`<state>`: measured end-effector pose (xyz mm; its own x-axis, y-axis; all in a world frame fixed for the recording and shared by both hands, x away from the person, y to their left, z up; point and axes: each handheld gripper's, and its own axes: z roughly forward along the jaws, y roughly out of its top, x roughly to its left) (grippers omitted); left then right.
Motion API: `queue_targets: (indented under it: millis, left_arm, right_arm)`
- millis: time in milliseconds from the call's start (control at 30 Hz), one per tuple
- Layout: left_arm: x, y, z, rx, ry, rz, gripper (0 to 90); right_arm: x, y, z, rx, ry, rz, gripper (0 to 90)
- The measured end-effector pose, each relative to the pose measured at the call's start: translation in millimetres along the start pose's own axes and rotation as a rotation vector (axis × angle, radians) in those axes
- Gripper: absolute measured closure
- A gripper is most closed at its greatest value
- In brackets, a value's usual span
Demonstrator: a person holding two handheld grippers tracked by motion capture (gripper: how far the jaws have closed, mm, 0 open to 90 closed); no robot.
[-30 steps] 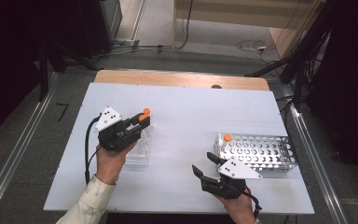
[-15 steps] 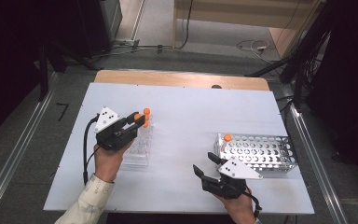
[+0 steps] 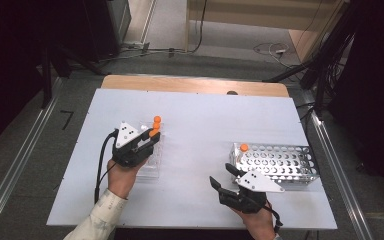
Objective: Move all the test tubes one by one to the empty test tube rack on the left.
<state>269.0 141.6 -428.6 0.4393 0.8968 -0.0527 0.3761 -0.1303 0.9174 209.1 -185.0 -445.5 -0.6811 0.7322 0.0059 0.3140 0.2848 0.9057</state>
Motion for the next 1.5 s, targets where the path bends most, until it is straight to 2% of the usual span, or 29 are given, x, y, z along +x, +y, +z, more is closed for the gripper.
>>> queue_targets:
  millis: [133, 233, 533, 667, 767, 967, 1267, 1500]
  left_arm:
    - [-4.6, -2.5, 0.2, 0.014, 0.028, 0.02, 69.0]
    - [-3.6, -2.8, -0.1, 0.018, 0.028, 0.015, 68.5]
    - [-2.9, 1.2, -5.9, -0.008, 0.034, -0.017, 44.6]
    - [-3.9, 2.4, -7.4, -0.013, 0.039, -0.031, 30.0]
    - [-3.7, 2.1, -6.7, -0.008, 0.031, -0.047, 25.1]
    - [-1.0, 1.0, -5.6, -0.006, 0.025, -0.07, 23.1]
    - [2.4, -0.3, -8.2, -0.021, 0.034, -0.077, 22.8]
    - [2.7, -0.3, -9.0, -0.023, 0.012, -0.095, 22.7]
  right_arm:
    - [-0.8, -0.6, -0.6, -0.002, -0.001, -0.003, 33.4]
    - [-0.9, -0.6, -0.3, 0.001, -0.004, 0.0, 33.4]
    - [-3.6, -0.6, -3.4, -0.005, -0.013, 0.0, 33.3]
    - [-9.4, -0.5, -8.1, -0.014, -0.032, 0.013, 33.3]
    - [-13.1, -0.2, -11.0, -0.021, -0.044, 0.017, 33.3]
    - [-19.4, -1.3, -15.7, -0.027, -0.072, 0.015, 33.2]
    - [-29.6, -3.4, -18.1, -0.031, -0.115, 0.033, 33.3]
    - [-44.1, -7.6, -13.7, -0.039, -0.169, 0.083, 34.7]
